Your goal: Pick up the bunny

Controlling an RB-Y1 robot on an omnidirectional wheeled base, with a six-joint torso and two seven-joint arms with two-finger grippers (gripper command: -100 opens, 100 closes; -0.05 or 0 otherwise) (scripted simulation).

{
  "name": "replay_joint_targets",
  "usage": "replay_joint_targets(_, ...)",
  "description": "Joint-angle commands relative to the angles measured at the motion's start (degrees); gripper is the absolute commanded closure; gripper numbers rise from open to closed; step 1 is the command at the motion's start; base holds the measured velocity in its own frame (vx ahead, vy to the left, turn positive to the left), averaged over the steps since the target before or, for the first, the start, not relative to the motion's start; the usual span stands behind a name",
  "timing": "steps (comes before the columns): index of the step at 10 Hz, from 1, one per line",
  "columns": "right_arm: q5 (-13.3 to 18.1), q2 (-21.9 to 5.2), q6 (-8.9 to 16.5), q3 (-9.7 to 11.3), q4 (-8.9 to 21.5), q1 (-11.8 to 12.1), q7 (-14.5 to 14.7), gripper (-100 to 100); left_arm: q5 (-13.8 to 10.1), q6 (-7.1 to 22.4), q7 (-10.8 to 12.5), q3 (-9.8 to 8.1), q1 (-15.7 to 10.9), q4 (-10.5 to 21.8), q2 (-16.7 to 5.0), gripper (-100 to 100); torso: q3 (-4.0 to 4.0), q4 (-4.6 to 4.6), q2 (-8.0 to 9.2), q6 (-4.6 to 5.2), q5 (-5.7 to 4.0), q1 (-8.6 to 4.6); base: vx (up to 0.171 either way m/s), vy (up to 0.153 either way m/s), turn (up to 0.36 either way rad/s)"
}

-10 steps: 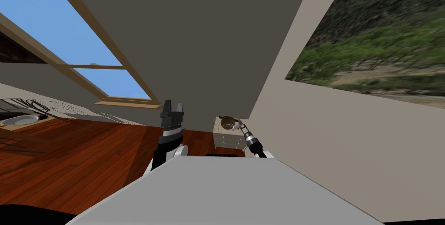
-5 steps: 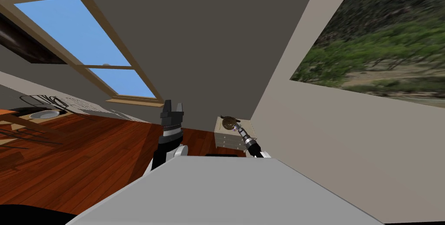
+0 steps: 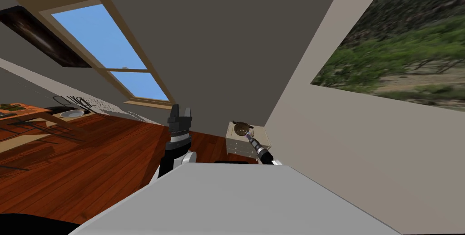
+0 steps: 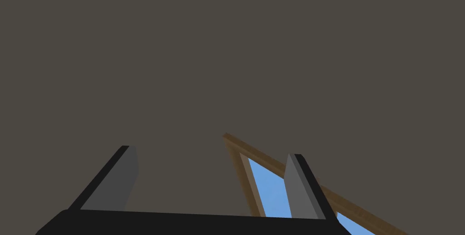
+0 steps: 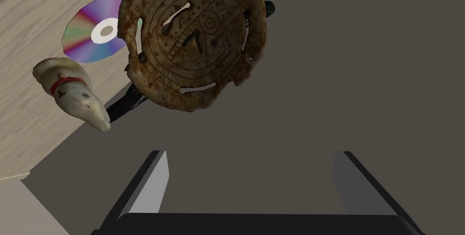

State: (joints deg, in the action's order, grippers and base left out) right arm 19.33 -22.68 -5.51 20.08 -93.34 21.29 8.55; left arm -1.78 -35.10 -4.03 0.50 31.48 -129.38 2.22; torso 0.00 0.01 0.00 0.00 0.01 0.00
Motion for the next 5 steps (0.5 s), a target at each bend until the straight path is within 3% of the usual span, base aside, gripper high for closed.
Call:
replay_joint_targets(1,0.62,-0.14,-0.01,0.28,2.41,-0.34,0.71,-100,0.0,0.0,0.0,0.0,0.0,0.0,0.0,0,0.0,0.0,0.0,0.0,0.0,0.0,-0.003,0.001,0.059)
replay_joint_targets(5,2.24,-2.53,1.07,1.67,8.06,-2.08,2.37,-100,0.0,0.0,0.0,0.0,0.0,0.0,0.0,0,0.0,0.0,0.01,0.01,0.0,-0.01,-0.004,0.003,0.099)
